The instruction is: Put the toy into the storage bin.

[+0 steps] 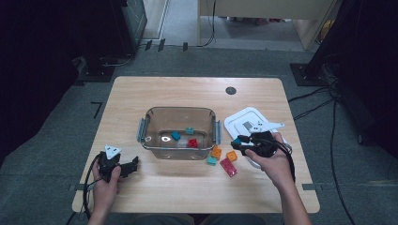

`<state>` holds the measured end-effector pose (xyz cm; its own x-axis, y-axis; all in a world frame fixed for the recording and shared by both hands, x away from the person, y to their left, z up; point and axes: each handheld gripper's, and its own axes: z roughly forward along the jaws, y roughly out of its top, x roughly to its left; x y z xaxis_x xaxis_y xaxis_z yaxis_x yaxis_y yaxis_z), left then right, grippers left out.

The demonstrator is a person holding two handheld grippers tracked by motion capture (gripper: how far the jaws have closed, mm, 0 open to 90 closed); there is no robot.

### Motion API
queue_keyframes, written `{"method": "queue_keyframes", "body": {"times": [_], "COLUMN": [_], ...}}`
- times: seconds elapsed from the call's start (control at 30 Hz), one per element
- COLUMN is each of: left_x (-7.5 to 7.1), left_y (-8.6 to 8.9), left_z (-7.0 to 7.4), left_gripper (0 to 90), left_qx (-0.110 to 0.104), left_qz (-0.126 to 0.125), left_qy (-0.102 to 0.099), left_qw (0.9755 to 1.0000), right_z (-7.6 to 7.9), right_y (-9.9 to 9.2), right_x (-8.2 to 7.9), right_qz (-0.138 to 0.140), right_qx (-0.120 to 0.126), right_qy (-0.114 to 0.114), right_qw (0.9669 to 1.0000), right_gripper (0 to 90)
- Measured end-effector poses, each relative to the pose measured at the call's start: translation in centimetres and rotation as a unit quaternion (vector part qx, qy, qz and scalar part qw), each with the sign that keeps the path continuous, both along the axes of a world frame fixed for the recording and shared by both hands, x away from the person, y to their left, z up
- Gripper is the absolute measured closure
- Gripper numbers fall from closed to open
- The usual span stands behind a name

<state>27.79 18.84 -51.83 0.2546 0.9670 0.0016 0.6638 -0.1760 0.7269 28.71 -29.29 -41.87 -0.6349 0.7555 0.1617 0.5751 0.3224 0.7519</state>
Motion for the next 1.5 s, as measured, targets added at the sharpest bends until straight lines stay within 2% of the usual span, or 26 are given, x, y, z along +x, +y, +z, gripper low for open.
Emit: {"method": "queue_keyframes", "body": {"times": [0.37, 0.7, 1.07, 1.37, 1.5], "left_x": [0.0, 0.0, 0.0, 0.0, 0.0], "left_y": [0.0, 0.0, 0.0, 0.0, 0.0], "left_z": [0.0, 0.0, 0.0, 0.0, 0.0], "left_gripper": [11.0, 11.0, 11.0, 11.0, 11.0], "left_qx": [0.0, 0.0, 0.0, 0.0, 0.0], "left_qz": [0.0, 0.0, 0.0, 0.0, 0.0], "left_qy": [-0.001, 0.0, -0.001, -0.001, -0.001], "left_qw": [1.0, 1.0, 1.0, 1.0, 1.0], "right_z": [3.2, 5.2, 5.4, 4.8, 4.2], "right_y": [1.6, 4.6, 8.2, 10.9, 11.9], "right_x": [1.3, 2.7, 4.0, 4.9, 5.4], "right_qz": [0.019, 0.053, 0.084, 0.103, 0.109], "right_qx": [-0.005, -0.002, -0.01, -0.018, -0.03], "right_qy": [-0.016, -0.028, -0.026, -0.013, -0.009], "right_qw": [0.9997, 0.9982, 0.9961, 0.9945, 0.9936], "right_gripper": [59.8, 59.8, 59.8, 59.7, 59.6]}}
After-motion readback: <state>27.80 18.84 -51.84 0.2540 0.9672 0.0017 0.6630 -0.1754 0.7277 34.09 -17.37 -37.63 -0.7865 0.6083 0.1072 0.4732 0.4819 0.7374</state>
